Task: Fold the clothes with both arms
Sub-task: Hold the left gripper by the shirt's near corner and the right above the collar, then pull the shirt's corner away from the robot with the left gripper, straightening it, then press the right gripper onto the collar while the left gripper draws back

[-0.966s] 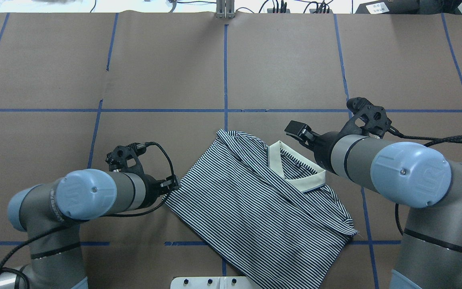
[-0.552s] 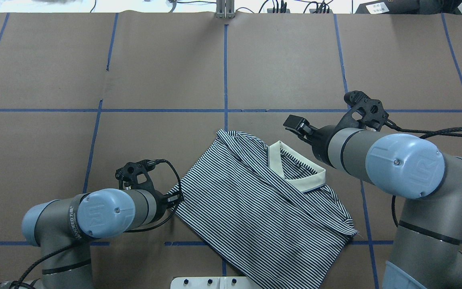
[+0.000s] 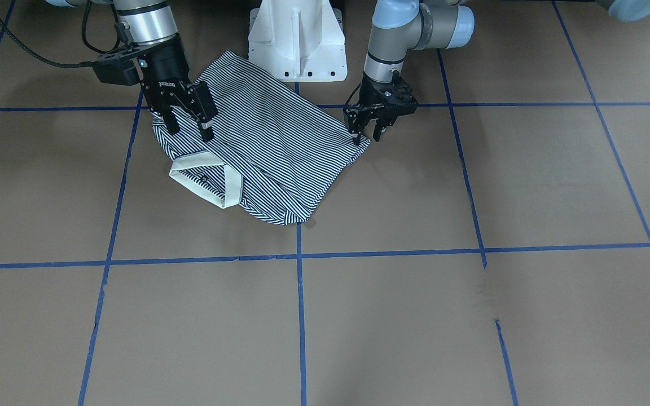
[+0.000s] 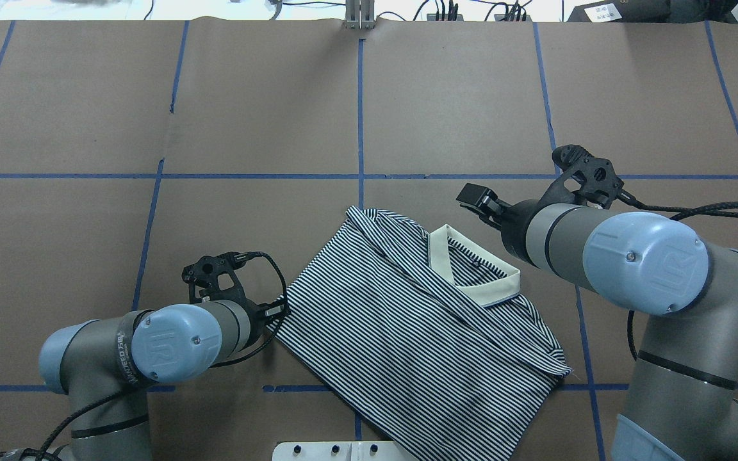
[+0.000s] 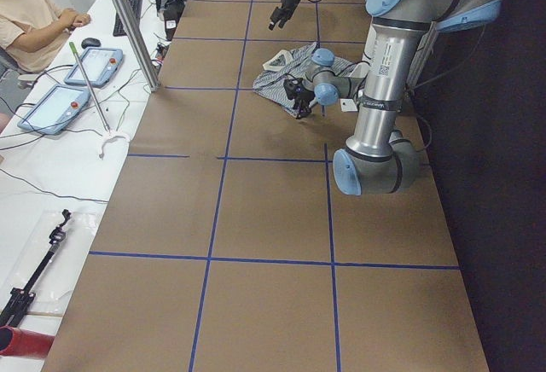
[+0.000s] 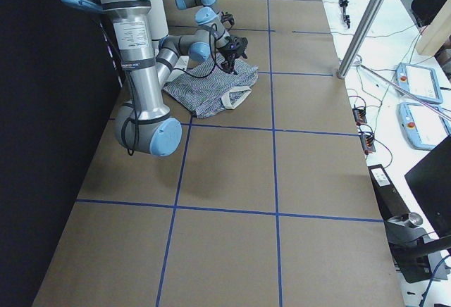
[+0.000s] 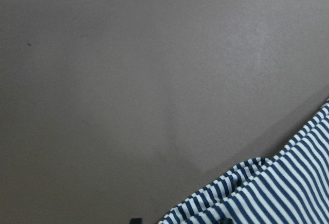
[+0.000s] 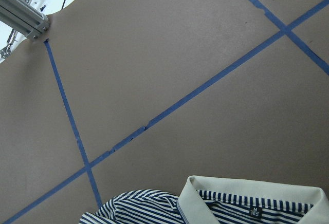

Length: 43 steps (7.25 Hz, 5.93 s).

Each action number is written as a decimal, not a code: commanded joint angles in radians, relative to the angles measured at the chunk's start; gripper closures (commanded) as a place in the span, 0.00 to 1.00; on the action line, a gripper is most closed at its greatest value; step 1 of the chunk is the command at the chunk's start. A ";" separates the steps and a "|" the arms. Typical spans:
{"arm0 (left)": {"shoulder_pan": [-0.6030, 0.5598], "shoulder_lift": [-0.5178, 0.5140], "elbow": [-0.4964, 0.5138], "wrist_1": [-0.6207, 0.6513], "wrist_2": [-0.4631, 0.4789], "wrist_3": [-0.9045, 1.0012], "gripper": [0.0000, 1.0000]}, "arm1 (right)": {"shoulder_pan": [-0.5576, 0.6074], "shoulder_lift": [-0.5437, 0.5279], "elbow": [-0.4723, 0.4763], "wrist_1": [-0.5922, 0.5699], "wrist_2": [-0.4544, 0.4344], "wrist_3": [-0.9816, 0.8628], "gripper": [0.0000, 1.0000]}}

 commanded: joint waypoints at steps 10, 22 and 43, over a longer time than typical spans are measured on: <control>0.001 -0.013 0.015 0.041 -0.001 -0.004 1.00 | 0.000 -0.004 -0.021 -0.002 0.002 -0.001 0.00; -0.531 -0.453 0.774 -0.401 -0.164 0.394 1.00 | -0.006 0.008 -0.020 0.004 0.001 0.002 0.00; -0.591 -0.144 0.322 -0.406 -0.377 0.398 0.49 | -0.155 0.553 -0.612 -0.380 0.313 -0.601 0.00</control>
